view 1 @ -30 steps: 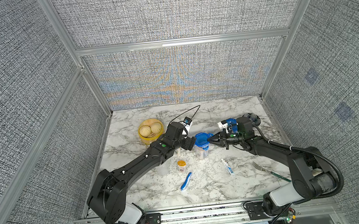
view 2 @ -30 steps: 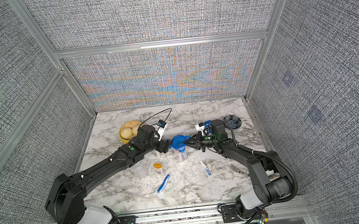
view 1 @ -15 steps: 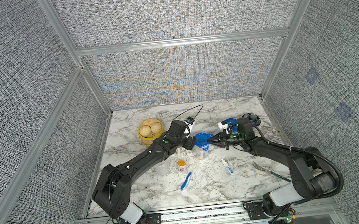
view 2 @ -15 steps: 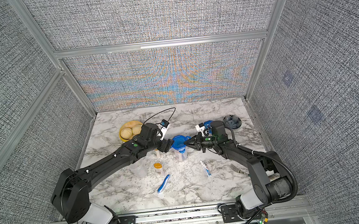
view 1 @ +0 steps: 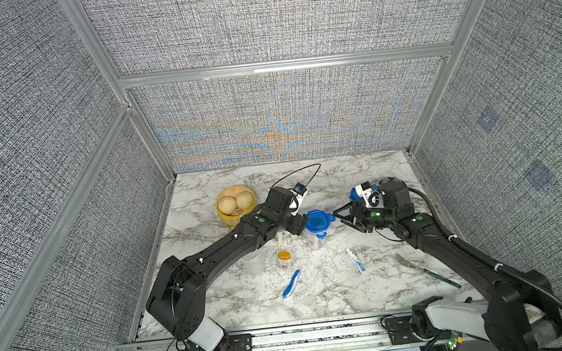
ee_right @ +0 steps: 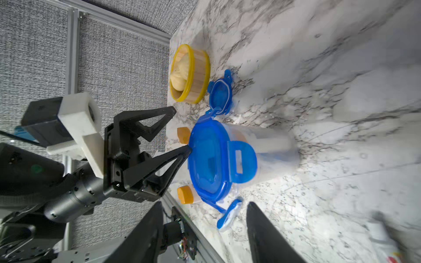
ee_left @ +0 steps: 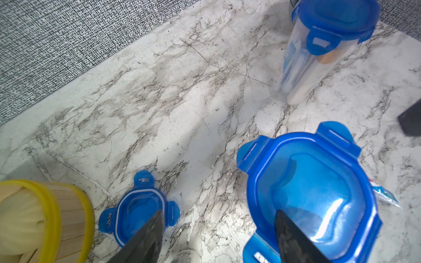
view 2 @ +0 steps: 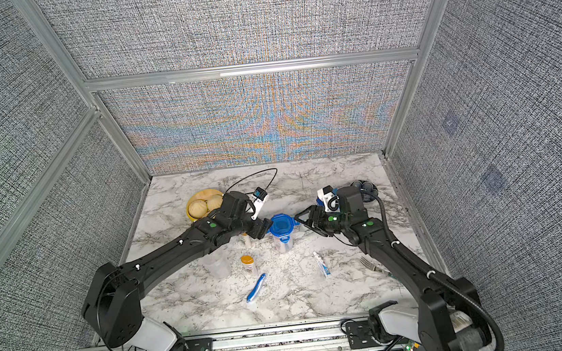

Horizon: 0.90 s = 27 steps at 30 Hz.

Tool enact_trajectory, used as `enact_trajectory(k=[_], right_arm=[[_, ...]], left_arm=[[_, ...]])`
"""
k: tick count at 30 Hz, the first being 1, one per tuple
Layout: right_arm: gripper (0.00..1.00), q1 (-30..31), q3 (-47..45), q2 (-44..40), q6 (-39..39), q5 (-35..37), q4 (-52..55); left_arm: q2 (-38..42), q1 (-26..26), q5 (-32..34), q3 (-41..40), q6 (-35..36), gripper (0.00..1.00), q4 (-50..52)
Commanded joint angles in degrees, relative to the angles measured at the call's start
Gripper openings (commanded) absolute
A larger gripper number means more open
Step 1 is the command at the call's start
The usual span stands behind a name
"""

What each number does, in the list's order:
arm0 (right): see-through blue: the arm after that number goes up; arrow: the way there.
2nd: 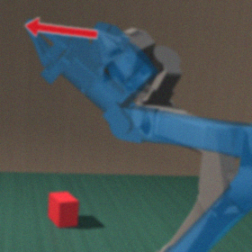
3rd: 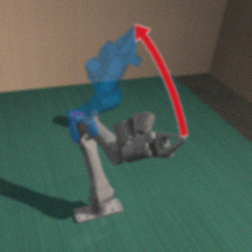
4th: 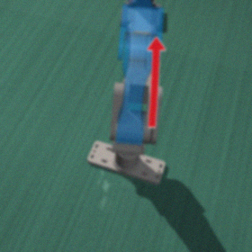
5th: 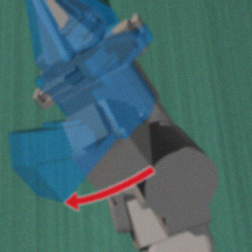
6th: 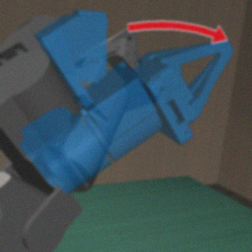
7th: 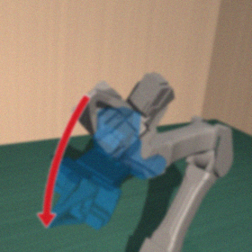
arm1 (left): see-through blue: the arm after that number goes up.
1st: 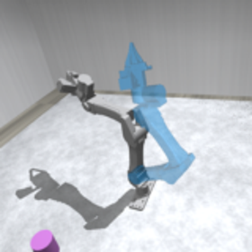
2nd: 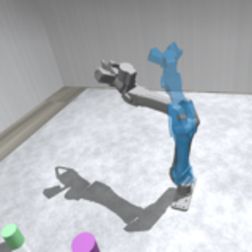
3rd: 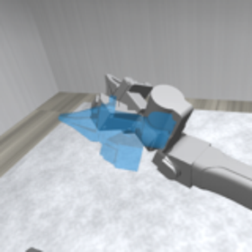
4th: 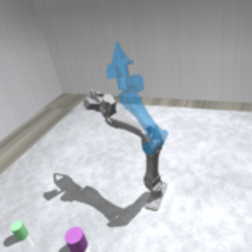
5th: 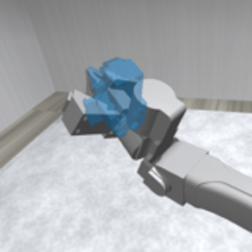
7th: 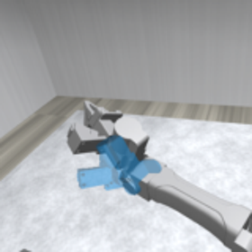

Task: Pack away toiletry kits
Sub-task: Close the lid on the container.

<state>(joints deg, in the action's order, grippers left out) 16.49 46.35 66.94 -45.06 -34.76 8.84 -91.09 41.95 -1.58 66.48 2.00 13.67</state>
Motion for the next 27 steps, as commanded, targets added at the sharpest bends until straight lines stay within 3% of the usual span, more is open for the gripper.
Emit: enact_trajectory(k=[1,4,8,11,16,21,27], right_arm=[[0.68,1.7,1.97,-3.17,8.55,12.66,10.43],[0.74,3.83,4.71,-4.45,13.5,20.22,15.82],[0.78,6.16,7.21,-4.56,16.04,24.86,19.08],[0.99,9.0,10.03,-3.4,17.82,27.46,21.67],[0.99,17.16,16.48,1.42,19.67,34.11,25.77],[0.99,23.43,24.89,10.53,19.04,41.25,31.67],[0.99,26.92,33.12,19.38,18.03,44.91,36.36]], left_arm=[[-0.38,-0.03,-0.09,1.64,1.09,0.76,5.3],[-0.14,-0.03,-0.18,3.21,-0.3,0.78,4.89],[0.01,-0.03,-0.97,5.16,-1.01,0.8,4.61],[0.62,-0.11,0.57,5.85,-1.9,0.81,5.08],[4.67,-2.46,4.66,4.16,-6.98,0.81,6.81],[11.71,-7.24,3.06,-3.72,-12.74,0.82,4.45],[17.37,-8.63,0.11,-12.29,-10.0,0.82,-0.97]])
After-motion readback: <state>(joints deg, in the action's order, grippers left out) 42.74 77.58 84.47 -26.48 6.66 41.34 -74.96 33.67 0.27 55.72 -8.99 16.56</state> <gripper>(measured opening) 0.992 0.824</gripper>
